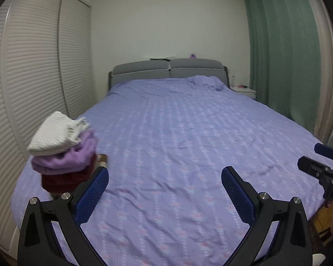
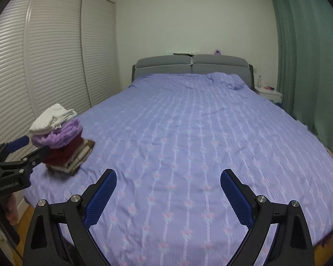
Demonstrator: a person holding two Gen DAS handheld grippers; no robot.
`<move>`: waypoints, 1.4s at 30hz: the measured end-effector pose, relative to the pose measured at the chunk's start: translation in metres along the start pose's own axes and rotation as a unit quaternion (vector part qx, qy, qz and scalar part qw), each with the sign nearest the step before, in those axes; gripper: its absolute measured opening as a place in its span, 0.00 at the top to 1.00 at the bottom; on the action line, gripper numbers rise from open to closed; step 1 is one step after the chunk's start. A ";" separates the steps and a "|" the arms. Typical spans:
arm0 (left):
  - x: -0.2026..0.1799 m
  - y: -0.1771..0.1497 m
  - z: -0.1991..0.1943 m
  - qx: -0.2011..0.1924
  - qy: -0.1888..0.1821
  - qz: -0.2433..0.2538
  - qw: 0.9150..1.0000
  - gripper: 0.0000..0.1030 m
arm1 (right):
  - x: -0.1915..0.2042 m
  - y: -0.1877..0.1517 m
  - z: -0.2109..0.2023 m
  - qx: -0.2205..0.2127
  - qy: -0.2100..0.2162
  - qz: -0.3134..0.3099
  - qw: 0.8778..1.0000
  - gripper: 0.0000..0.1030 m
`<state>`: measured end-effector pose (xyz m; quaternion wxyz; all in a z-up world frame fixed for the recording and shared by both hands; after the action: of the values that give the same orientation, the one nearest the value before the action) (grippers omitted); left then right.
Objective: Fold small clothes
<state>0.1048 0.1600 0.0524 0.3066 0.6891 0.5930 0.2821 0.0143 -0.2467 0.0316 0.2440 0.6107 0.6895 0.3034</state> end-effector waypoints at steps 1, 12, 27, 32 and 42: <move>-0.009 -0.002 -0.002 -0.001 -0.002 0.002 1.000 0.00 | -0.007 -0.006 -0.004 0.000 -0.003 0.001 1.000 0.07; -0.065 -0.023 -0.008 0.003 -0.027 0.026 0.999 0.00 | -0.046 -0.048 -0.022 0.001 -0.009 0.026 1.000 0.07; -0.070 -0.028 -0.016 0.000 -0.035 0.030 0.999 0.00 | -0.055 -0.057 -0.030 -0.010 -0.005 0.043 0.999 0.07; -0.071 -0.028 -0.016 0.002 -0.040 0.032 0.999 0.00 | -0.055 -0.059 -0.030 -0.009 -0.003 0.043 0.999 0.07; -0.070 -0.026 -0.018 0.007 -0.047 0.030 0.998 0.00 | -0.056 -0.058 -0.031 -0.010 -0.003 0.046 0.999 0.07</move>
<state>0.0650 0.0955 0.0422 0.3209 0.7213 0.5586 0.2543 -0.0401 -0.3097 0.0096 0.2381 0.6399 0.6571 0.3195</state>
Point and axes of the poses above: each gripper's, at about its wrist camera, not at the fingertips, and z roughly the way its jaws point, x to its left, y to its top, the point moved 2 cm from there along z, roughly the way its jaws point, and after that the axes turned 13 degrees about x, right-handed, at the moved point
